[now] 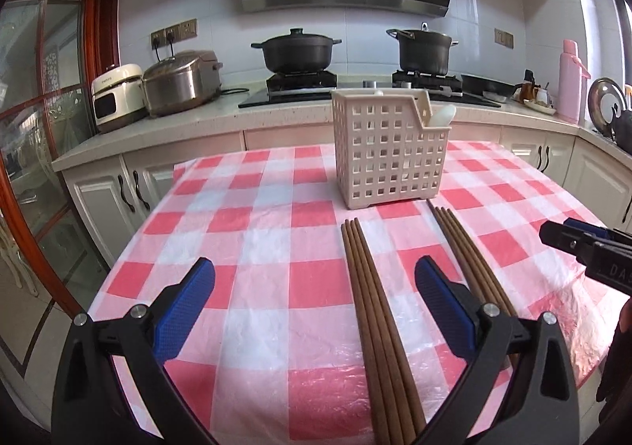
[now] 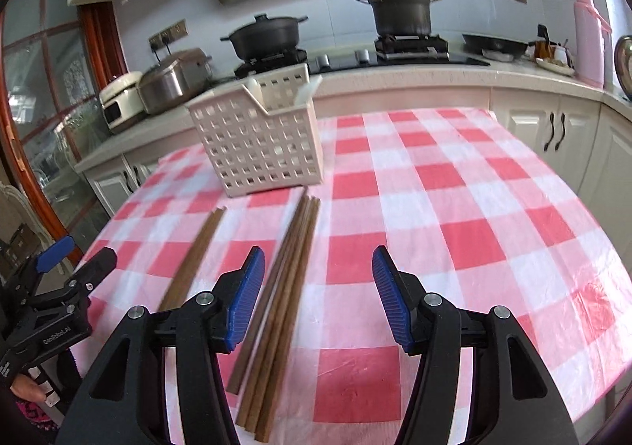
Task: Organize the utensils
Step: 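Move both open tools down to the brown chopsticks on the cloth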
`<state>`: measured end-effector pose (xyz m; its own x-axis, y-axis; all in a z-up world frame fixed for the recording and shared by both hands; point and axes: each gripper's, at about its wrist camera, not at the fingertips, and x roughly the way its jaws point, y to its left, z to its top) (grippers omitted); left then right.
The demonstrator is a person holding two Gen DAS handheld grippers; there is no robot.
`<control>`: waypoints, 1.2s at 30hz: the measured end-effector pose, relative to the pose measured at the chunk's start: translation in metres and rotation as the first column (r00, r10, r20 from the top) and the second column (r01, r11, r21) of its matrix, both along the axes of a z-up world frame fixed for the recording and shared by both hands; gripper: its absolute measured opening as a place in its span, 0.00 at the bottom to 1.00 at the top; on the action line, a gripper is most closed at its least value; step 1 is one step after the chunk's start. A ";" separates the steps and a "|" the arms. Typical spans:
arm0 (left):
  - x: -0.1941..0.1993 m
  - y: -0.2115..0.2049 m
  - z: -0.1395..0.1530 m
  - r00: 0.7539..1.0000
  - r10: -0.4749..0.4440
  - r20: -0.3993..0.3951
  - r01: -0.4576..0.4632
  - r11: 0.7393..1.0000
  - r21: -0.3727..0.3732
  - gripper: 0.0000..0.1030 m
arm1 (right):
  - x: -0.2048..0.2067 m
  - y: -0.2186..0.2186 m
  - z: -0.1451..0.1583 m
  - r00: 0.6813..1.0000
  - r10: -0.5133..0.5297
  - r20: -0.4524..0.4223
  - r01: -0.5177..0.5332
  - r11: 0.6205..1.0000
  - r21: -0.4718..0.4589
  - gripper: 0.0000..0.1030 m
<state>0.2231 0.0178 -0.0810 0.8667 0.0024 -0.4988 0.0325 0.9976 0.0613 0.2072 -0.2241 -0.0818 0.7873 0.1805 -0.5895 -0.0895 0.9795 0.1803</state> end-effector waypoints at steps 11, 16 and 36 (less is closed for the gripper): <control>0.042 0.010 -0.011 0.996 0.018 -0.082 -0.019 1.000 -0.010 0.95 | 0.053 0.019 -0.023 0.987 0.002 -0.161 -0.012 0.998 -0.060 0.40; 0.061 0.013 -0.015 0.993 0.026 -0.116 -0.028 0.999 -0.017 0.95 | 0.077 0.027 -0.030 0.976 0.000 -0.219 -0.020 0.996 -0.088 0.29; 0.083 0.014 -0.027 0.979 0.029 -0.202 -0.034 0.999 -0.022 0.90 | 0.099 0.038 -0.042 0.957 0.004 -0.289 -0.053 0.986 -0.161 0.24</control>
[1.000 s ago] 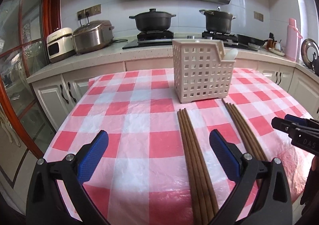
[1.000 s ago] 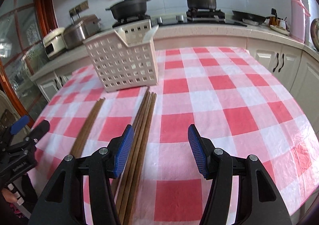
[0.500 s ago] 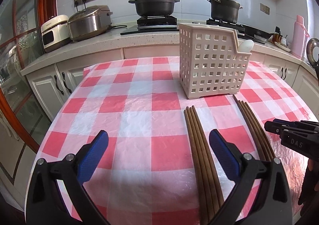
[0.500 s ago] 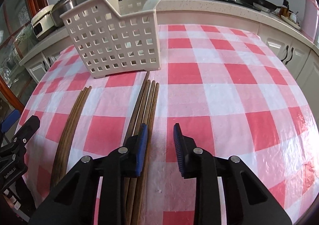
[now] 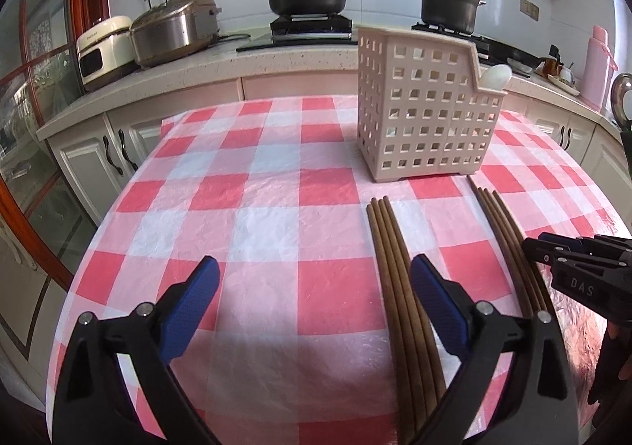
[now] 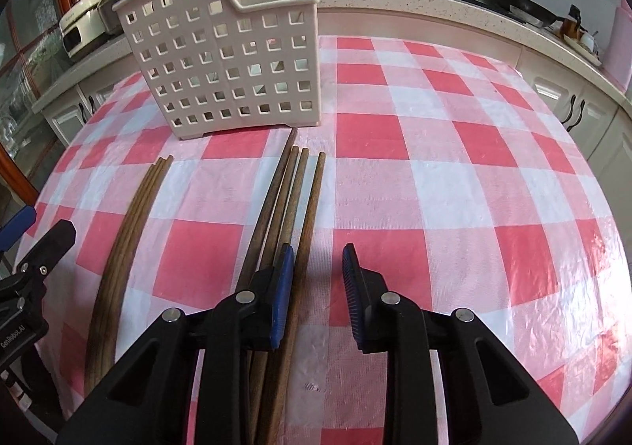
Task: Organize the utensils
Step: 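Move both open tools down to the brown chopsticks on the cloth, then close the left tool on one chopstick while the right tool grips another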
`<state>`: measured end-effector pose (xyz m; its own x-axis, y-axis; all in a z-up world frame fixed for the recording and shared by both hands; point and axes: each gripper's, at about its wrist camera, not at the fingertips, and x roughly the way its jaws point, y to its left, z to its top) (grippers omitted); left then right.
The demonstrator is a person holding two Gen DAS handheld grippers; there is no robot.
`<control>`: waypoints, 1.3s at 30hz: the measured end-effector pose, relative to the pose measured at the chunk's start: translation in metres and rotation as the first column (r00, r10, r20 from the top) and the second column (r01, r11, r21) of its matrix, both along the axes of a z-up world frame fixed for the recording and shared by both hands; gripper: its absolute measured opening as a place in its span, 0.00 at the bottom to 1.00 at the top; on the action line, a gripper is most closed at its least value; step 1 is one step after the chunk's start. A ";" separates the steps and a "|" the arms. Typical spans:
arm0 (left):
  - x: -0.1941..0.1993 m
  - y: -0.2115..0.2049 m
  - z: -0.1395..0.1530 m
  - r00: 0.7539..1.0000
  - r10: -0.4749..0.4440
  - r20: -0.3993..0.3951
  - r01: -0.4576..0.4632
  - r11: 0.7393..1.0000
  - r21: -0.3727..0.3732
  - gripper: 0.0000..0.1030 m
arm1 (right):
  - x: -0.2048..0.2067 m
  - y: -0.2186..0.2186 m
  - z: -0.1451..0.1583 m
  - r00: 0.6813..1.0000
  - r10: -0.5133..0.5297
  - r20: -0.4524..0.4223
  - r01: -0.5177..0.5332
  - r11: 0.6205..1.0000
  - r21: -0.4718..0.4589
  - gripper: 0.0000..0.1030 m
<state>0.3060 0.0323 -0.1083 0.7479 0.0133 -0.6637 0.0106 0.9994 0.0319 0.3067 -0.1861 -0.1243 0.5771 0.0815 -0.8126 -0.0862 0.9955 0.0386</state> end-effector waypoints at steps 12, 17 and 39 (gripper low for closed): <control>0.034 -0.002 -0.015 0.993 -0.021 -0.117 0.015 0.999 -0.051 0.70 | 0.010 -0.006 -0.001 1.000 0.024 -0.001 -0.024 1.000 0.000 0.18; 0.043 -0.012 -0.024 0.987 -0.024 -0.159 0.022 1.000 -0.013 0.62 | 0.010 -0.010 -0.001 1.000 0.031 0.000 -0.031 0.999 0.021 0.18; 0.046 -0.040 -0.028 0.972 -0.093 -0.216 0.107 0.993 0.054 0.20 | 0.016 -0.002 -0.001 0.997 0.072 -0.020 -0.073 0.996 -0.047 0.18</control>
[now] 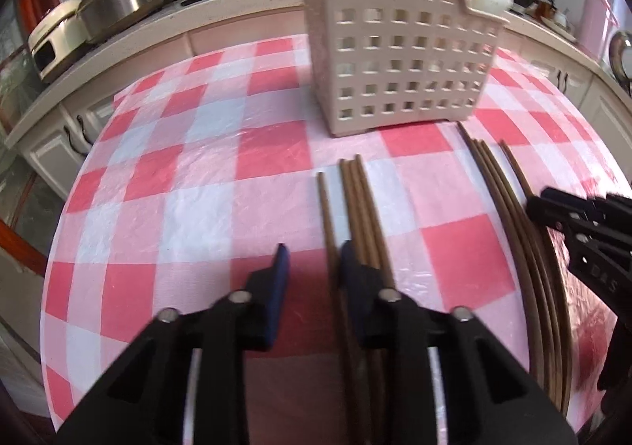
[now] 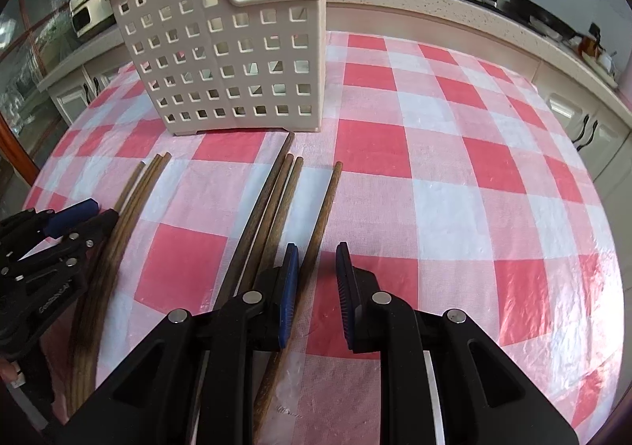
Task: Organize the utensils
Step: 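Close the left tool on one chopstick while the right tool grips another, then lift the chopsticks upright and carry them over the caddy with both tools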
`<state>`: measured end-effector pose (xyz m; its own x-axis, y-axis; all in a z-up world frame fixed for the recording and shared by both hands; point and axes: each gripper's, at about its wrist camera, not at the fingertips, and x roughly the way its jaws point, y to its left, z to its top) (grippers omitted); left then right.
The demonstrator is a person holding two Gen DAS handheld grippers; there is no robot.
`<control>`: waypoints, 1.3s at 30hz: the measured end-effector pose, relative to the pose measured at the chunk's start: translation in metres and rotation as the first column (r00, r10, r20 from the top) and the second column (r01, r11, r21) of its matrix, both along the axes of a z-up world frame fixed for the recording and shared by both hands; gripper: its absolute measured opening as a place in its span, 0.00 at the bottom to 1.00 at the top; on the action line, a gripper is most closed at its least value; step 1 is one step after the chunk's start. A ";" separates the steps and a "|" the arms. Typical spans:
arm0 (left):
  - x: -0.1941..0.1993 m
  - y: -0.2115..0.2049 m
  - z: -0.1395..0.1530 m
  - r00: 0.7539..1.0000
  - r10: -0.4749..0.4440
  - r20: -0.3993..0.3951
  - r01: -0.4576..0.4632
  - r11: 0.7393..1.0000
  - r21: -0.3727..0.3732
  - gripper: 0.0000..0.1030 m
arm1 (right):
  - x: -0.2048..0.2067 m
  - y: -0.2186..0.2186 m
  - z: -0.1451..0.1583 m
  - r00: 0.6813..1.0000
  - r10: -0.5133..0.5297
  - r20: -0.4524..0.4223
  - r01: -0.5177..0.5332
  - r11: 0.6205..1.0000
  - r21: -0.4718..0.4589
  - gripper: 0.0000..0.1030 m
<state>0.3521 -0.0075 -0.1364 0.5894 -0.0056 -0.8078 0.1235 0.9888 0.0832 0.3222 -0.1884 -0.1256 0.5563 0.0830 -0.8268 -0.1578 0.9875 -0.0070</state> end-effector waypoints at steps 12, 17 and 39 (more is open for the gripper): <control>-0.008 0.019 0.002 1.000 -0.005 0.024 0.009 0.990 -0.142 0.06 | -0.017 -0.018 0.005 0.997 -0.041 0.063 0.033 0.992 0.123 0.06; -0.032 0.022 0.026 0.990 0.014 0.139 0.006 0.990 -0.143 0.06 | -0.040 -0.018 0.034 0.985 -0.046 0.168 0.020 0.988 0.156 0.06; -0.170 0.038 0.131 0.837 0.083 0.541 0.029 0.980 -0.195 0.06 | -0.157 -0.019 0.128 0.884 -0.023 0.467 -0.059 0.985 0.161 0.06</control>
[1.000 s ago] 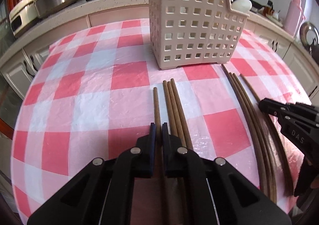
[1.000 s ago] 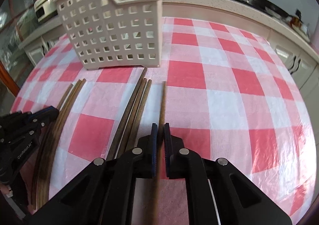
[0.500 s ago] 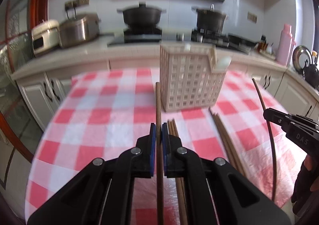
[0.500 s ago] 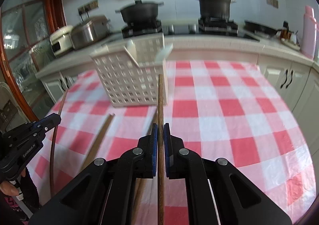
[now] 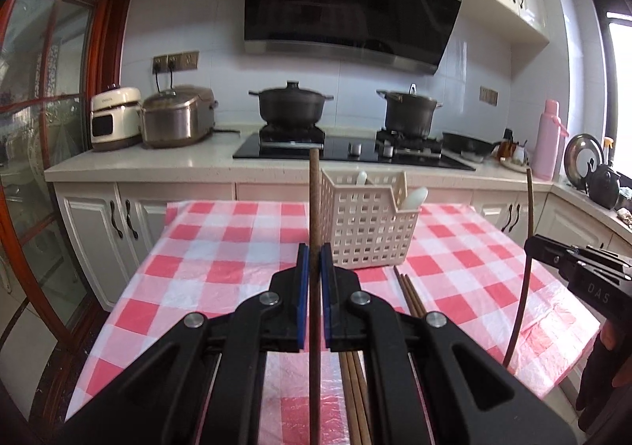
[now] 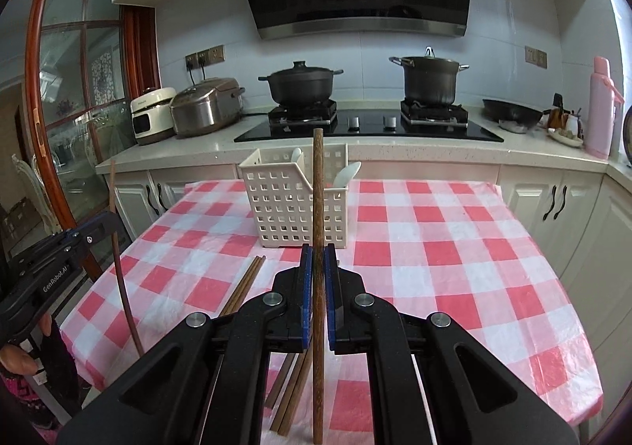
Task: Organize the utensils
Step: 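Lift the chopsticks upright and carry them over the caddy with both tools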
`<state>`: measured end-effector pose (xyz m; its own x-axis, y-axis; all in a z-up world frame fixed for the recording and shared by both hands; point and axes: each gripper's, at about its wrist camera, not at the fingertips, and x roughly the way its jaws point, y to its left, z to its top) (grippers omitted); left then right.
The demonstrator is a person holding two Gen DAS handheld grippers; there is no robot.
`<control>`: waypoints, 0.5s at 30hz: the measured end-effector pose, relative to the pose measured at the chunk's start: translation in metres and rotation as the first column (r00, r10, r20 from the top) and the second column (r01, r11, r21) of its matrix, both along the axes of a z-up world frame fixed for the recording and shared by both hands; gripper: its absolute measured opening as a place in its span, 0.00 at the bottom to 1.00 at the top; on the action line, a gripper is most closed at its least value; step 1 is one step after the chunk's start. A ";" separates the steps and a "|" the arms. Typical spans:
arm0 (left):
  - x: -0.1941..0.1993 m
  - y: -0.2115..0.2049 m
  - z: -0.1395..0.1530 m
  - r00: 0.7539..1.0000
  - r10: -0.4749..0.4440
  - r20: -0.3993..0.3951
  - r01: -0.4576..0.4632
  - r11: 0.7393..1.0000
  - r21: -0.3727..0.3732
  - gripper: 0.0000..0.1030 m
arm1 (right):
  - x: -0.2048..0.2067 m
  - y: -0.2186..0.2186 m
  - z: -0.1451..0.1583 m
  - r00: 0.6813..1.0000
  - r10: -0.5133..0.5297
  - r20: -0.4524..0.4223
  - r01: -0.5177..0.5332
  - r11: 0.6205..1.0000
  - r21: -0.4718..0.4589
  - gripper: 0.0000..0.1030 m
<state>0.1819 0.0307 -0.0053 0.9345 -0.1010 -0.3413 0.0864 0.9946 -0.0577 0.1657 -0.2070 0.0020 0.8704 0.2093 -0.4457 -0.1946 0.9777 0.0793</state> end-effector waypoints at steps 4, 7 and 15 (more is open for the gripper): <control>-0.016 -0.004 0.006 0.999 0.006 0.047 -0.007 1.000 0.017 0.06 | -0.009 -0.001 0.003 1.000 -0.001 0.018 0.001 1.000 -0.003 0.06; -0.019 -0.005 0.008 0.999 0.004 0.053 -0.005 1.000 0.020 0.06 | -0.012 -0.002 0.004 1.000 0.000 0.028 0.000 1.000 0.003 0.06; -0.013 -0.010 0.013 0.998 -0.006 0.061 0.004 1.000 0.030 0.06 | -0.008 -0.001 0.011 0.998 0.009 0.063 -0.009 1.000 0.013 0.06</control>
